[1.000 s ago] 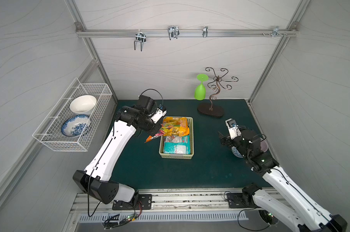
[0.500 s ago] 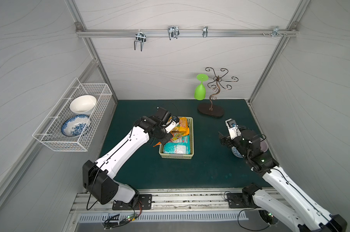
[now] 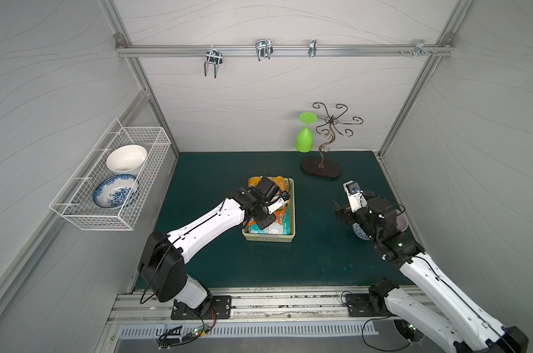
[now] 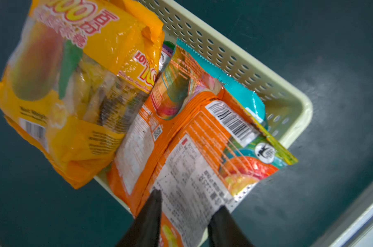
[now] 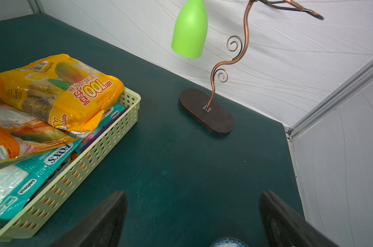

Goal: Put the candies in the basket
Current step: Place the candy in the basket.

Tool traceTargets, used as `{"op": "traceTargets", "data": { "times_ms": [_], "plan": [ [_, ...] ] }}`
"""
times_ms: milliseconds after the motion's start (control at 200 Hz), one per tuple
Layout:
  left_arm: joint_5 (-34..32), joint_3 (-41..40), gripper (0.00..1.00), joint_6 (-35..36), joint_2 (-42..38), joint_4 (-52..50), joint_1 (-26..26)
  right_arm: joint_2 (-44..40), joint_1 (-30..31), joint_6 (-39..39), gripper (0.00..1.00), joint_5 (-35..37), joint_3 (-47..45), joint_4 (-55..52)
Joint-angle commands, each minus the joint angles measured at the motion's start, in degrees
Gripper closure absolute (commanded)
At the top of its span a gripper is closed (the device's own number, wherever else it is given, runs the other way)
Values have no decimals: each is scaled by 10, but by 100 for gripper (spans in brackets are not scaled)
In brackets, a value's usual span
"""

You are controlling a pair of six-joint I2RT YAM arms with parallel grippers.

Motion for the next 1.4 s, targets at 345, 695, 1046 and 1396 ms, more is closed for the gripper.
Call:
{"op": "traceTargets", "data": {
  "times_ms": [345, 695, 1046, 1396],
  "plan": [
    [63, 31, 40, 7, -41, -60, 20, 0, -2, 2, 1, 4, -5, 15],
    [52, -3, 49, 6, 45, 17, 21, -6, 0, 1, 1, 0, -5, 16],
    [40, -5, 46, -11, 82, 27, 9, -4, -1, 0, 1, 11, -8, 15],
    [53, -22, 36, -13, -43, 22, 44, 0, -1, 5, 1, -7, -8, 23]
  ]
}}
